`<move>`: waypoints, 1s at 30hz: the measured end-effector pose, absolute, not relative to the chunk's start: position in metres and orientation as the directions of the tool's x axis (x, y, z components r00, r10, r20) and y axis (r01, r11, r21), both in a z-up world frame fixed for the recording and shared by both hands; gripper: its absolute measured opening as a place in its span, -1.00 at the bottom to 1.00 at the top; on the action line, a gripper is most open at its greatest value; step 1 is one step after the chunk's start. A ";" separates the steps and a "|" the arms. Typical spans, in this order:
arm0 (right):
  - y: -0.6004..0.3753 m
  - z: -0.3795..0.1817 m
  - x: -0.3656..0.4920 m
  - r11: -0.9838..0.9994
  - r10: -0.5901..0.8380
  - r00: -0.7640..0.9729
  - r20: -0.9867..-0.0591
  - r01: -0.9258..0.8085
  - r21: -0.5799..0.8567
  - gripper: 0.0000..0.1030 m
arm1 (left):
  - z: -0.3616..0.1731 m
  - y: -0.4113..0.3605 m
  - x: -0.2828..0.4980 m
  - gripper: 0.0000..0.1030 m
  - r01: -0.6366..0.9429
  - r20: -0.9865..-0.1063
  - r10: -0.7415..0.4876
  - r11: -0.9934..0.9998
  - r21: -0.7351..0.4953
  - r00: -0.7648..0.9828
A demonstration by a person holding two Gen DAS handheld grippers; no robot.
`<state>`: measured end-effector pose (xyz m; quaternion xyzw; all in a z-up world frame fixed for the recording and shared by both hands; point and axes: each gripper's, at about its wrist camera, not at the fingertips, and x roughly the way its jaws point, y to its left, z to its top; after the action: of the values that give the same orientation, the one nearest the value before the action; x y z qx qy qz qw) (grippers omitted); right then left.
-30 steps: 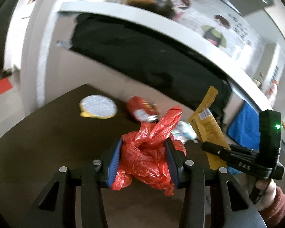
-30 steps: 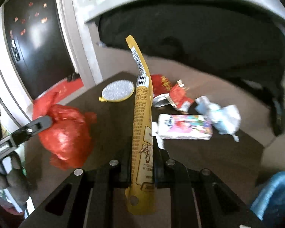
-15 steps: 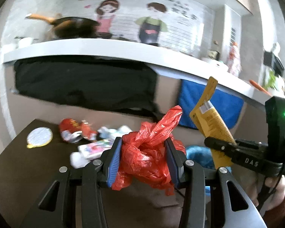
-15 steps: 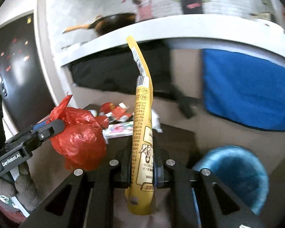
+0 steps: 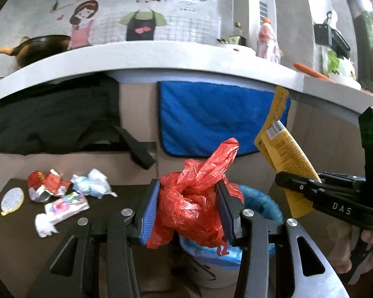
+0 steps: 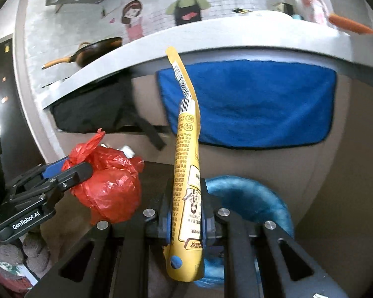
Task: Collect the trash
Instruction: 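Carry the red bag and yellow packet over the blue bin with both tools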
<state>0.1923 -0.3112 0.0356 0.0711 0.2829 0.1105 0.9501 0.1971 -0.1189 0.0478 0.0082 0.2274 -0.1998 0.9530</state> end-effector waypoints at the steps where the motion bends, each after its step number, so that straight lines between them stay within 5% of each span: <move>1: -0.316 0.033 0.193 0.966 0.245 0.815 -0.525 -0.161 0.201 -0.70 | 0.045 -0.124 0.201 -0.12 0.389 -0.444 -0.382 0.918 -0.080 0.811; 30: -0.364 -0.045 0.244 0.957 0.229 0.746 -0.626 -0.055 0.284 -0.69 | -0.024 -0.175 0.273 -0.12 0.456 -0.591 -0.463 0.873 -0.174 0.661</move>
<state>0.2443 -0.3638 -0.0455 0.1247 0.3484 0.0765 0.9259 0.2726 -0.1745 -0.0245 -0.0055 0.3257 -0.2521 0.9112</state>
